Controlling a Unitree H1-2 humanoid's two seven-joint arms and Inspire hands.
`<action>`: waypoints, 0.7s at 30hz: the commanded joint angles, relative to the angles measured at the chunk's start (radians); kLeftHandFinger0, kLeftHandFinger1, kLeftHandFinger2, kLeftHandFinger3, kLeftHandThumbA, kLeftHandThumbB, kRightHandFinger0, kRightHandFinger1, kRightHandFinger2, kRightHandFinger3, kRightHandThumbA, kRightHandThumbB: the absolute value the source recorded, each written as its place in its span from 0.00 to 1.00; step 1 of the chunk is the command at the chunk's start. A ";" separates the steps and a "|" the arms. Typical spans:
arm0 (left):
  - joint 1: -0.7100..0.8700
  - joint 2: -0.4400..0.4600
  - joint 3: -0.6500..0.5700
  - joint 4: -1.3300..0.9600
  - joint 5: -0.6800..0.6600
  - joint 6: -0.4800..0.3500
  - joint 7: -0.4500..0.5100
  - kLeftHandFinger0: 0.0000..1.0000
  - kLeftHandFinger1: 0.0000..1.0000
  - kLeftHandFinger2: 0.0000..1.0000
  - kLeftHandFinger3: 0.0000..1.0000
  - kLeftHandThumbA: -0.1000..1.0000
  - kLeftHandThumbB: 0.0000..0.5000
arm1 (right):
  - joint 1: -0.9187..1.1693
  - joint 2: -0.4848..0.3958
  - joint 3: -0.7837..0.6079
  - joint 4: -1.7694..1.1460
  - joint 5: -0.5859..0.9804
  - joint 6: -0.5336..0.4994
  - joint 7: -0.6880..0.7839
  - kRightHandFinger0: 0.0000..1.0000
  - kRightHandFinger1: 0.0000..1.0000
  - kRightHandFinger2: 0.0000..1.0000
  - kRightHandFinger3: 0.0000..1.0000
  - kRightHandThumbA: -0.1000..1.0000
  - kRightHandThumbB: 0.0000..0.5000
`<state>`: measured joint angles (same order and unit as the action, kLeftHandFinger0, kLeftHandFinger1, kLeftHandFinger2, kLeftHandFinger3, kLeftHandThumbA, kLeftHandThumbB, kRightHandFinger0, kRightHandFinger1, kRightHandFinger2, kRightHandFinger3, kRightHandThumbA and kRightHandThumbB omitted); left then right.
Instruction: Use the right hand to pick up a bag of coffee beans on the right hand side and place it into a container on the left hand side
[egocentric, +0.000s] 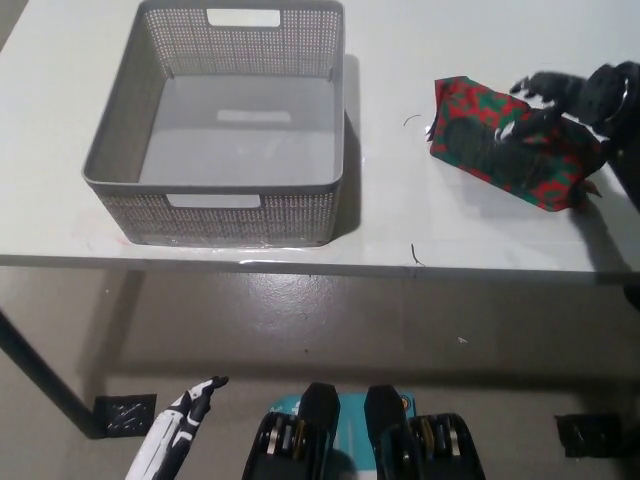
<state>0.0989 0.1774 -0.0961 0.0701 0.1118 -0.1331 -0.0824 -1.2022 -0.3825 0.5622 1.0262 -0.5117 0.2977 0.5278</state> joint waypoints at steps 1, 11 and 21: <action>-0.003 0.019 0.018 -0.022 -0.018 -0.035 -0.010 1.00 1.00 1.00 1.00 1.00 0.77 | -0.059 0.018 0.023 0.084 -0.040 -0.096 -0.047 1.00 1.00 1.00 1.00 0.74 1.00; -0.006 0.015 0.018 -0.018 -0.030 -0.042 -0.024 1.00 1.00 1.00 1.00 1.00 0.76 | 0.035 0.101 0.015 0.276 -0.022 -0.196 -0.127 1.00 1.00 1.00 1.00 0.71 1.00; -0.024 0.018 0.022 -0.018 -0.026 -0.045 -0.025 1.00 1.00 1.00 1.00 1.00 0.75 | 0.126 0.122 -0.061 0.297 -0.016 -0.366 -0.670 0.02 0.27 0.53 0.56 0.00 0.35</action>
<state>0.0911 0.1773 -0.0829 0.0748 0.0965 -0.1384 -0.0945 -1.1699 -0.2935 0.5478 1.2943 -0.5375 0.0952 0.2291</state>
